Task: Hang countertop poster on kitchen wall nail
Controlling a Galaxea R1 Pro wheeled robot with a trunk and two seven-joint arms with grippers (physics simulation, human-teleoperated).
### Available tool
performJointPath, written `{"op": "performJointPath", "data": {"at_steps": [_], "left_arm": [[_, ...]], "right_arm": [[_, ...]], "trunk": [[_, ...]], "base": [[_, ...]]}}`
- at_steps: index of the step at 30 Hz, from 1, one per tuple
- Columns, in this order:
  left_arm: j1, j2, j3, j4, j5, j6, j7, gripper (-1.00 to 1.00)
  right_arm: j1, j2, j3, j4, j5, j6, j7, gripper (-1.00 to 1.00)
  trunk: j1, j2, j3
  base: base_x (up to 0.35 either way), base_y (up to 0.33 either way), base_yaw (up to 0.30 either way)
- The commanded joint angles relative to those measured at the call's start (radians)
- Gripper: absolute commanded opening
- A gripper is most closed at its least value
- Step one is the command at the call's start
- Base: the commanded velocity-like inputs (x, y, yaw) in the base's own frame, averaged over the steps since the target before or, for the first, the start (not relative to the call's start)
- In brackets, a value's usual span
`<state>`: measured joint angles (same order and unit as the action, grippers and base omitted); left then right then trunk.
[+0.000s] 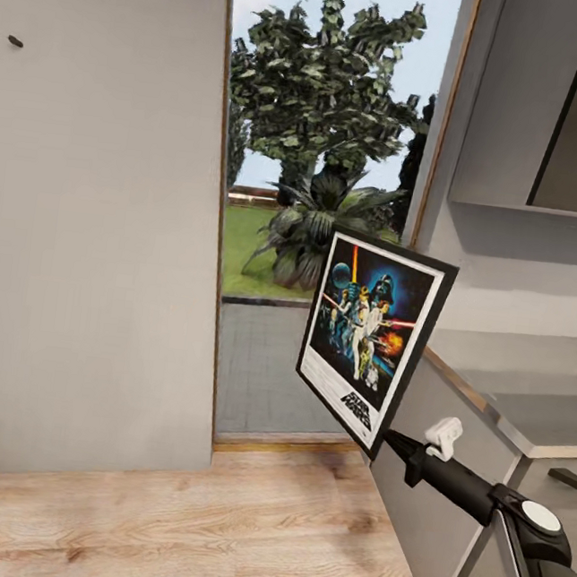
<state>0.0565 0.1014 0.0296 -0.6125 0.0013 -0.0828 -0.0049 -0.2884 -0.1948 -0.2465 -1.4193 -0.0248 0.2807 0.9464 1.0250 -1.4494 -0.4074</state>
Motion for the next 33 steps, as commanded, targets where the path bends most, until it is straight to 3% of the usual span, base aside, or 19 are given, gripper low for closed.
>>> {"op": "performJointPath", "data": {"at_steps": [1,4,10,13,15,33], "left_arm": [[0.000,0.000,0.001,-0.001,0.000,-0.002,-0.001,1.00],[0.000,0.000,0.001,-0.002,0.001,-0.002,-0.001,1.00],[0.000,-0.006,-0.009,-0.013,0.002,0.001,0.003,1.00],[0.000,-0.007,-0.016,-0.023,0.002,0.001,-0.001,1.00],[0.000,-0.008,-0.015,-0.024,0.002,0.001,-0.001,1.00],[0.000,-0.008,-0.005,-0.013,0.003,0.003,0.002,1.00]], "right_arm": [[0.001,-0.001,-0.002,0.000,0.000,0.011,0.014,-1.00],[0.006,-0.002,-0.006,-0.004,0.012,0.013,0.054,-1.00],[0.009,-0.003,-0.066,-0.009,0.020,0.022,0.217,-1.00],[0.009,-0.003,-0.113,-0.008,0.020,0.019,0.222,-1.00],[0.009,-0.003,-0.124,-0.008,0.020,0.019,0.223,-1.00],[0.009,0.000,-0.135,-0.003,0.020,0.018,0.223,-1.00]], "trunk": [[0.000,-0.001,-0.001],[0.000,-0.001,-0.001],[-0.004,0.006,0.002],[-0.015,0.027,0.012],[-0.023,0.041,0.018],[-0.092,0.167,0.064]], "base": [[0.000,0.000,0.000],[0.000,0.000,0.000],[0.000,0.000,0.000],[0.000,0.000,0.000],[0.000,0.000,0.000],[0.000,0.000,0.000]]}}
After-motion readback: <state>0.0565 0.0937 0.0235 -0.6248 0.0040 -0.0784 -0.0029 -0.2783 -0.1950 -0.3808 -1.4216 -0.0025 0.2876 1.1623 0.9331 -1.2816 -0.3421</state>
